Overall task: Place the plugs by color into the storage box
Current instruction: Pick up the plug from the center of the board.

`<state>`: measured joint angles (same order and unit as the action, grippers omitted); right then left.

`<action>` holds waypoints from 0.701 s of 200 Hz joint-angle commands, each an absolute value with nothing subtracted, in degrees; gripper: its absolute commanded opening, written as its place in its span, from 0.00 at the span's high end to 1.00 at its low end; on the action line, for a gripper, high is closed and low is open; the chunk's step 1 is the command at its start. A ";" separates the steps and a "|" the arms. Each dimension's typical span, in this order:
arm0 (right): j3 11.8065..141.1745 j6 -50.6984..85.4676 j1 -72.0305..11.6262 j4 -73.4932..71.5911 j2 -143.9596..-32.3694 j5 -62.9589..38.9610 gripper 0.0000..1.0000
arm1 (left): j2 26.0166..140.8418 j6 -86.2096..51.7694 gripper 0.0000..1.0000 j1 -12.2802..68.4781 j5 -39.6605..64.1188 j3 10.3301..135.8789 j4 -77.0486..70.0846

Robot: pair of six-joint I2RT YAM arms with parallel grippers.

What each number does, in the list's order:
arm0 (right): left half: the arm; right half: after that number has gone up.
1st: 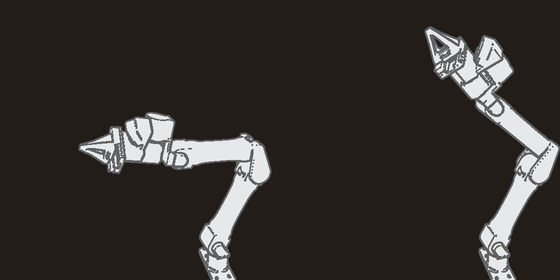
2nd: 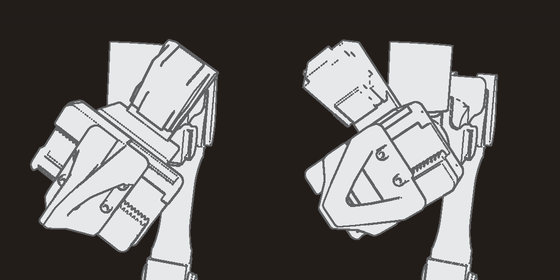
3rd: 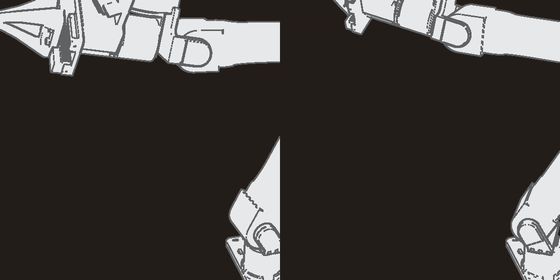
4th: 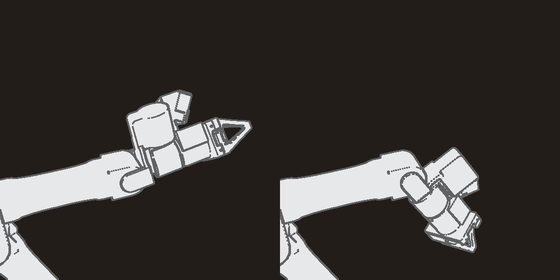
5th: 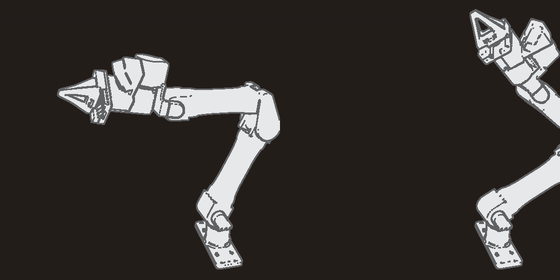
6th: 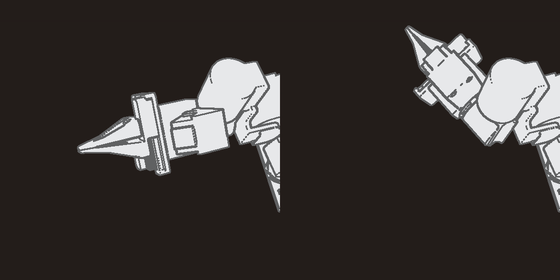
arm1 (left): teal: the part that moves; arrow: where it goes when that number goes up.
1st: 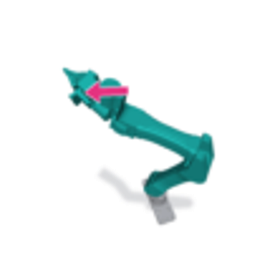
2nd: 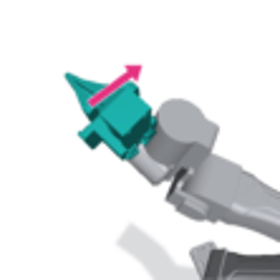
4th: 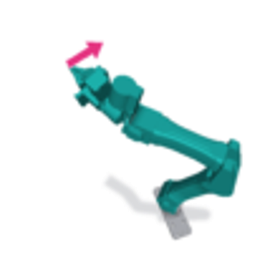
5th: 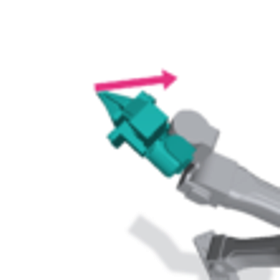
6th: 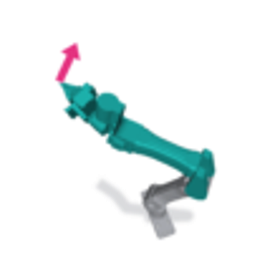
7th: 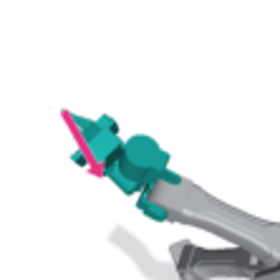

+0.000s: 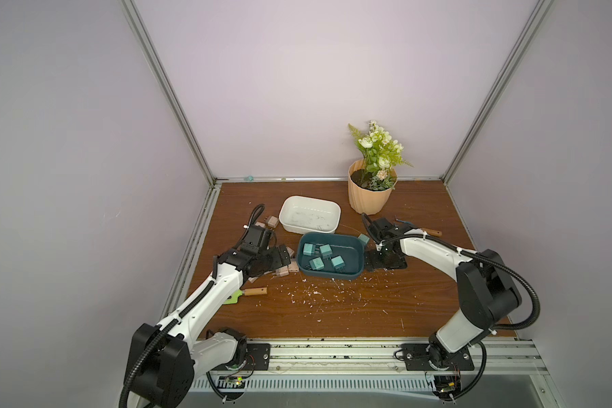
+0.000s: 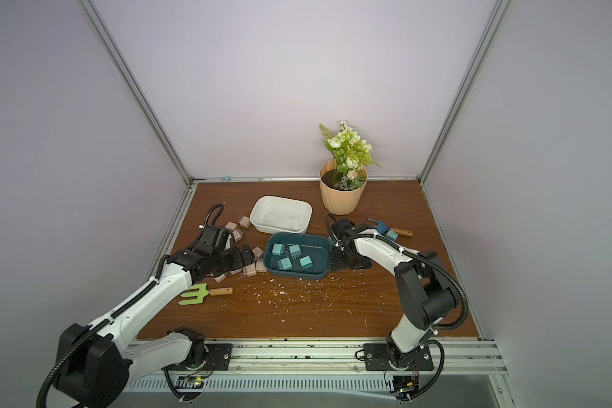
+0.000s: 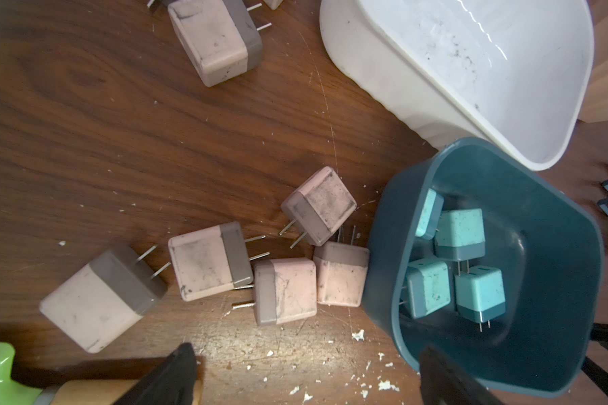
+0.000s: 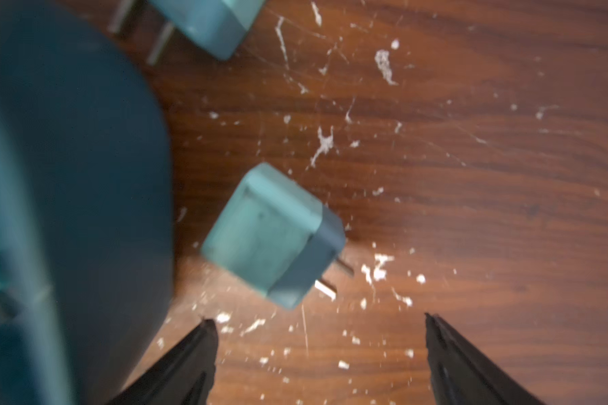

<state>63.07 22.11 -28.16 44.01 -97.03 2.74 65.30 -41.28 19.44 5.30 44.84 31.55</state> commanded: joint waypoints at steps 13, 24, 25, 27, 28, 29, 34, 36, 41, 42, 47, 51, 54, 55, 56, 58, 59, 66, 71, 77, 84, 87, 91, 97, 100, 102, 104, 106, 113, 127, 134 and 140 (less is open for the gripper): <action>67.65 17.82 -26.91 41.49 -100.75 3.20 0.05 | 64.07 -41.65 0.00 19.78 4.58 45.55 33.36; 68.45 17.37 -26.51 41.02 -101.94 2.90 0.05 | 64.07 -41.53 0.00 19.73 4.33 45.51 33.59; 68.54 17.34 -26.44 40.99 -101.99 2.86 0.05 | 64.07 -41.51 0.00 19.71 4.32 45.52 33.63; 68.66 17.26 -26.38 40.97 -102.20 2.82 0.06 | 64.03 -41.51 0.00 19.76 4.31 45.48 33.65; 68.74 17.24 -26.33 40.96 -102.30 2.82 0.06 | 64.01 -41.50 0.00 19.77 4.22 45.50 33.70; 68.82 17.15 -26.31 40.87 -102.39 2.86 0.06 | 64.04 -41.49 0.00 19.77 4.26 45.47 33.73; 69.21 16.96 -26.11 40.83 -102.92 2.82 0.06 | 64.05 -41.48 0.00 19.75 4.23 45.51 33.68; 69.38 16.90 -26.04 40.73 -103.14 2.77 0.06 | 64.02 -41.48 0.00 19.77 4.24 45.52 33.67; 69.74 16.71 -25.80 40.65 -103.57 2.73 0.06 | 64.04 -41.49 0.00 19.76 4.33 45.61 33.68; 69.80 16.62 -25.78 40.63 -103.64 2.77 0.06 | 64.06 -41.53 0.00 19.77 4.32 45.61 33.71; 70.08 16.45 -25.55 40.53 -103.99 2.66 0.06 | 64.07 -41.52 0.00 19.77 4.31 45.61 33.58; 70.30 16.30 -25.38 40.47 -104.27 2.64 0.06 | 64.15 -41.56 0.00 19.78 4.31 45.75 33.57; 70.45 16.21 -25.26 40.36 -104.44 2.58 0.06 | 64.16 -41.55 0.00 19.78 4.32 45.79 33.62; 70.47 16.19 -25.20 40.35 -104.52 2.57 0.06 | 64.16 -41.52 0.00 19.78 4.31 45.79 33.60; 70.48 16.14 -25.17 40.35 -104.60 2.56 0.06 | 64.16 -41.50 0.00 19.78 4.31 45.83 33.59; 70.55 16.10 -25.08 40.28 -104.64 2.53 0.07 | 64.20 -41.49 0.00 19.78 4.31 45.87 33.58; 70.56 16.09 -25.02 40.27 -104.66 2.49 0.07 | 64.18 -41.49 0.00 19.78 4.31 45.83 33.62; 70.66 15.83 -24.77 40.11 -104.92 2.19 0.08 | 64.41 -41.41 0.00 19.77 4.28 45.95 33.64; 70.62 15.58 -24.54 39.86 -105.03 1.88 0.09 | 64.45 -41.36 0.00 19.78 4.24 46.00 33.58; 70.45 15.36 -24.40 39.56 -105.03 1.58 0.10 | 64.52 -41.40 0.00 19.76 4.28 46.06 33.62; 70.25 15.11 -24.31 39.34 -105.11 1.23 0.13 | 64.77 -41.31 0.00 19.73 4.31 46.17 33.65; 70.19 15.06 -24.23 39.17 -105.12 1.01 0.14 | 64.83 -41.24 0.00 19.77 4.33 46.16 33.67; 70.00 14.97 -24.18 39.15 -105.12 0.66 0.17 | 64.91 -41.29 0.00 19.78 4.31 46.20 33.65; 69.74 14.94 -24.17 39.18 -105.12 0.14 0.22 | 64.95 -41.31 0.00 19.78 4.42 46.22 33.66; 69.62 14.98 -24.17 39.13 -105.07 -0.01 0.23 | 65.03 -41.34 0.00 19.78 4.38 46.18 33.60; 69.42 15.07 -24.17 39.18 -105.03 -0.20 0.25 | 65.04 -41.32 0.00 19.78 4.39 46.20 33.62; 69.28 15.10 -24.17 39.15 -104.92 -0.42 0.26 | 65.04 -41.33 0.00 19.73 4.44 46.20 33.61; 69.22 15.15 -24.17 39.13 -104.93 -0.56 0.26 | 65.04 -41.31 0.00 19.76 4.43 46.18 33.60; 68.23 15.74 -24.17 38.85 -104.35 -1.65 0.30 | 65.12 -41.32 0.00 19.78 4.39 46.14 33.50; 65.87 16.83 -24.17 37.82 -102.84 -2.97 0.36 | 65.18 -41.35 0.00 19.78 4.54 45.82 33.33; 64.63 17.43 -24.17 37.34 -102.05 -3.35 0.40 | 65.25 -41.30 0.00 19.78 4.57 45.78 33.27; 63.64 17.83 -24.26 36.95 -101.51 -3.71 0.43 | 65.38 -41.33 0.00 19.78 4.60 45.62 33.14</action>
